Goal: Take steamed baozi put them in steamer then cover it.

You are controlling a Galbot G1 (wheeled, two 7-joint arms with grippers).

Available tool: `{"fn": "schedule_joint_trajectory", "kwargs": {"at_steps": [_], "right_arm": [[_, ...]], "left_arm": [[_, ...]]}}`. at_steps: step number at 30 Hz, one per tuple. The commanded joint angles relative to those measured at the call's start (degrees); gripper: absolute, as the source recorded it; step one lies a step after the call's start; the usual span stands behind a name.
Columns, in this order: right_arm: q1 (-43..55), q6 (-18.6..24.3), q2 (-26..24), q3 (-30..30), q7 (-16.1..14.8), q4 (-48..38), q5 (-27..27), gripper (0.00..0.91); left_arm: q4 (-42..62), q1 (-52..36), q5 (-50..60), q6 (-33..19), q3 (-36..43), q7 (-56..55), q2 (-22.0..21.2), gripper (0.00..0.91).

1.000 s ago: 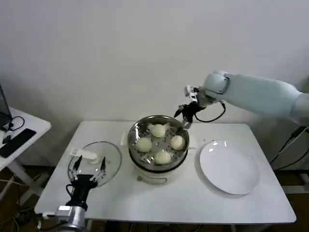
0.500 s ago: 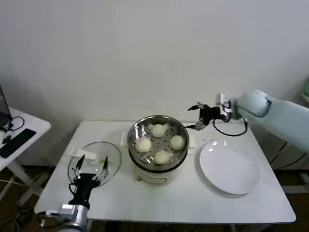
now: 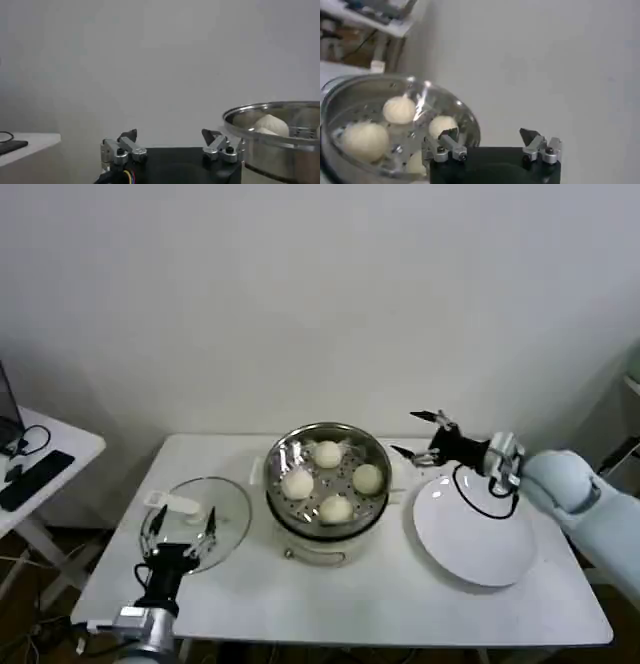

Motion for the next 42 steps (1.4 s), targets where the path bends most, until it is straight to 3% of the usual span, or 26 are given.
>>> {"fn": "schedule_joint_trajectory", "kwargs": {"at_steps": [1, 10, 16, 29, 42], "right_arm": [[-40.0, 8.8, 20.2, 45.9, 3.8, 5.9, -9.4, 0.907], [-47.7, 15.4, 37.5, 51.8, 4.5, 7.9, -13.0, 0.907], [-51.5, 18.3, 43.9, 52.8, 4.9, 8.3, -12.8, 0.907], [-56.5, 19.4, 48.1, 48.5, 5.7, 12.0, -12.1, 0.907], [-56.9, 19.2, 46.6, 48.8, 4.9, 11.4, -11.5, 0.907]], "left_arm": [[0.5, -0.1, -0.1, -0.1, -0.2, 0.0, 0.0, 0.907], [1.0, 0.8, -0.3, -0.6, -0.2, 1.5, -0.1, 0.907], [1.4, 0.7, -1.8, -0.7, -1.0, 1.3, -0.2, 0.907], [0.7, 0.9, -2.7, -0.5, -1.4, 1.5, -0.6, 0.907], [1.0, 1.4, -2.7, -0.8, -1.6, 1.7, -0.6, 0.907]]}}
